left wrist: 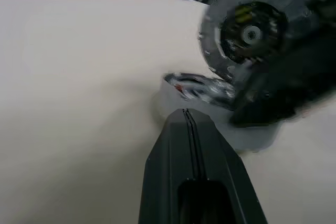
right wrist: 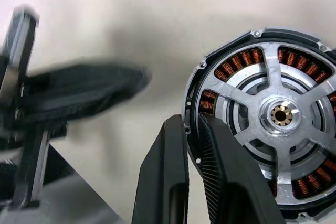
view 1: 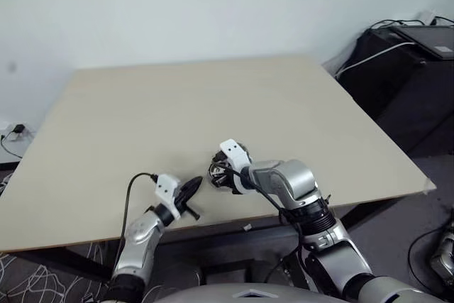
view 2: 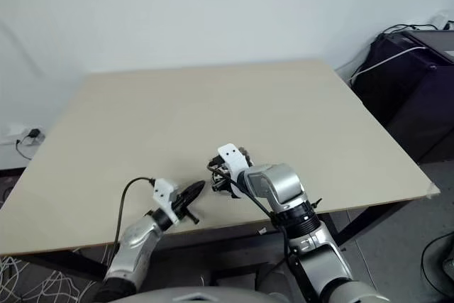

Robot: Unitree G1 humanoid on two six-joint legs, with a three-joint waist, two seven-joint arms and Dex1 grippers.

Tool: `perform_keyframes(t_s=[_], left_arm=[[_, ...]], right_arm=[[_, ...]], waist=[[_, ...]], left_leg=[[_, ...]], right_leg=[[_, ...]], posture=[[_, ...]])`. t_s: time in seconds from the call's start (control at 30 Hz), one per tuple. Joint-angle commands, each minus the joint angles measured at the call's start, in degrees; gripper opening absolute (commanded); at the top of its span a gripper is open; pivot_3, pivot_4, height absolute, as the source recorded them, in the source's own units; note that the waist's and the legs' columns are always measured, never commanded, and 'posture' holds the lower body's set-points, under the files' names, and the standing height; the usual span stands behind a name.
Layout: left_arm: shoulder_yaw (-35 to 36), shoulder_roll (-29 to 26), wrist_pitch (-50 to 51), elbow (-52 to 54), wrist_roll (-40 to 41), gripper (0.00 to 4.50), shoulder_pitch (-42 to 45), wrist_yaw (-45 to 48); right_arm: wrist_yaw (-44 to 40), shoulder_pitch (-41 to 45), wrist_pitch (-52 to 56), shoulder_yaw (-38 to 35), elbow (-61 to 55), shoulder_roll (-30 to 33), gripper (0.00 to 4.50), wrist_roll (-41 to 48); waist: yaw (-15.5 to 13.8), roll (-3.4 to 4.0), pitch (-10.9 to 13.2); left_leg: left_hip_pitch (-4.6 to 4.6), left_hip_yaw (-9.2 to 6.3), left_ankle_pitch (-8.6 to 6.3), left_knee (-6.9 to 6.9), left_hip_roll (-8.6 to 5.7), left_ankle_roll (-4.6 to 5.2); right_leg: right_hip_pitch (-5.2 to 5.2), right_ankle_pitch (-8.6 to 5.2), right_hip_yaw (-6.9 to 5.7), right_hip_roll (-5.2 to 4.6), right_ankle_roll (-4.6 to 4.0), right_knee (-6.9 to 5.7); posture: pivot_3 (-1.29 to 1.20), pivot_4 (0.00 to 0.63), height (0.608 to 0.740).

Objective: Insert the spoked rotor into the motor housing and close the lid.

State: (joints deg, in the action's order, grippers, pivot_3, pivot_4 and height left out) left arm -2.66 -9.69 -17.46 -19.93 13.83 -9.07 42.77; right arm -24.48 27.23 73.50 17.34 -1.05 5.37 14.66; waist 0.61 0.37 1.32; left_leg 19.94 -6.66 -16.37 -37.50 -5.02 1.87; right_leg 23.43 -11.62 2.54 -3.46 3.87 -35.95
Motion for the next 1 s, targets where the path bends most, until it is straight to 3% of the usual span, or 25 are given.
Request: perform_keyframes(t_s=[0.03,0.27,0.67,0.77,0.87,1.0], left_arm=[[1.9,-1.6,-3.2,2.1,2.6,0.0,-2.4,2.8],[4.0,-2.9,-3.1,-3.8,4.0,0.0,2.5,5.5],[4.3,-2.4,-3.0,-1.5,4.6,0.0,0.9,6.2],[4.2,-2.2,-3.2,-0.7,4.7,0.0,-0.1,6.2],[4.2,-2.1,-3.5,-0.4,4.8,0.0,-0.8,6.3],[4.5,-1.1,-4.2,-0.2,5.1,0.0,-1.1,5.7]], right_arm=[[1.5,1.0,-1.0,-2.0,-0.3,-0.6,1.27,0.2],[2.9,0.8,0.0,-4.3,-3.8,-3.5,3.56,2.4],[4.7,1.5,4.5,-12.5,-13.1,-11.8,3.56,9.9],[5.2,2.2,5.2,-14.8,-14.7,-14.4,2.95,12.4],[6.4,3.1,2.6,-16.9,-16.0,-16.0,2.0,13.4],[8.7,3.7,-6.8,-15.4,-17.0,-12.7,0.68,9.8]], waist=[[0.0,0.09,0.1],[-0.5,0.19,0.1],[0.3,0.19,0.1],[0.4,0.19,0.1],[0.5,0.19,0.1],[0.4,0.22,0.1]], left_leg=[[0.01,-0.01,0.0,0.01,0.01,-0.01],[0.02,-0.06,0.1,-0.07,-0.06,-0.14],[0.01,-0.07,0.15,0.24,-0.03,-0.06],[-0.01,-0.05,0.15,0.23,-0.03,-0.06],[-0.01,-0.06,0.15,0.25,-0.01,-0.07],[0.0,-0.04,0.15,0.25,-0.03,-0.07]], right_leg=[[0.02,-0.01,-0.01,0.01,-0.01,-0.01],[-0.09,-0.05,-0.06,-0.04,0.41,-0.02],[0.1,0.06,-0.01,-0.03,-0.03,0.0],[0.08,-0.09,-0.01,-0.02,0.22,0.01],[0.1,-0.1,-0.01,-0.01,0.23,0.01],[0.1,-0.11,-0.01,-0.03,0.24,0.01]], posture=[[0.0,0.0,0.74],[0.0,0.0,0.74],[0.0,0.0,0.74],[0.0,0.0,0.74],[0.0,0.0,0.74],[0.0,0.0,0.74]])
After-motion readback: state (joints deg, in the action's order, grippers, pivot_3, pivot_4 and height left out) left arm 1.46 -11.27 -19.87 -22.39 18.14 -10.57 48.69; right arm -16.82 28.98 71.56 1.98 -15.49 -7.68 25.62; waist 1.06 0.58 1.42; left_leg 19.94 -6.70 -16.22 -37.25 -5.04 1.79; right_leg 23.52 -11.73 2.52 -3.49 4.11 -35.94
